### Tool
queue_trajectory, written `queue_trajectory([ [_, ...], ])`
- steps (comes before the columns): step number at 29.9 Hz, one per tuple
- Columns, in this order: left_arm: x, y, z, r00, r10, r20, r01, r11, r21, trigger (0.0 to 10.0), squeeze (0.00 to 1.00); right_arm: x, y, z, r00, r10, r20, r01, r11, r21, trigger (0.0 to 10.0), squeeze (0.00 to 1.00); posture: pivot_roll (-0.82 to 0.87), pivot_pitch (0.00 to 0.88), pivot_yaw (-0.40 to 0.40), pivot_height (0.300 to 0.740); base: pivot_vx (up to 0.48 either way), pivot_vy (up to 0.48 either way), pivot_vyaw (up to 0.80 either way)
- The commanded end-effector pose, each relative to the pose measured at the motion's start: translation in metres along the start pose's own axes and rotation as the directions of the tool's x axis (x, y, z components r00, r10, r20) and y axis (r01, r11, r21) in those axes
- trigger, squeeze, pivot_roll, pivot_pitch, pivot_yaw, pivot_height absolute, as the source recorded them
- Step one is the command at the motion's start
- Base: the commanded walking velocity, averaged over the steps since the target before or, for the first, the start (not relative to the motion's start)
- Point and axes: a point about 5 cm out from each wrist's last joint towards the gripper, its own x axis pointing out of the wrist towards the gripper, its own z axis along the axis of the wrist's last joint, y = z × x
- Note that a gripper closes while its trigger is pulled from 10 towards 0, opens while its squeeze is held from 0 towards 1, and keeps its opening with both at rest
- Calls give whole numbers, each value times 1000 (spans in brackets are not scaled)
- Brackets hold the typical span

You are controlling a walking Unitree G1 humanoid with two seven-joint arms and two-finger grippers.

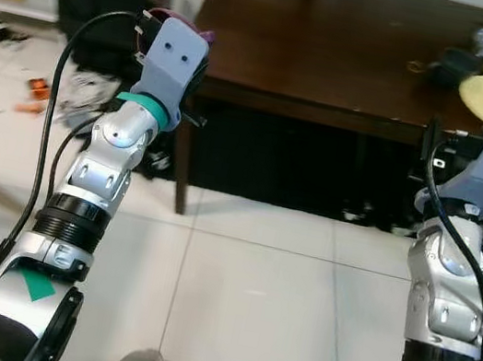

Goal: Setting the table

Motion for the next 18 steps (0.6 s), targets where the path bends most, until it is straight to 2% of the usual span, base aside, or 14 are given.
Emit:
queue_trajectory([
  [1,0,0,0,1000,0,-2,0,1000,-6,10000,0,-2,0,-6,1000,0,-31,0,1000,-11,10000,0,-23,6,61,740,394,0,-800],
  [7,1,0,0,1000,-2,-3,2,1000,-7,10000,0,-2,0,-5,1000,-1,-30,1,1000,-9,10000,0,-24,9,62,740,384,0,-800],
  [12,1,0,0,1000,6,-3,-6,1000,-8,10000,0,-2,1,-4,1000,11,-22,-12,1000,-7,10000,0,-24,11,61,740,382,0,0],
  [18,1,6,0,998,60,-7,-60,998,3,10000,0,-3,11,-2,998,70,-11,-70,997,16,10000,0,-20,14,61,740,385,0,0],
])
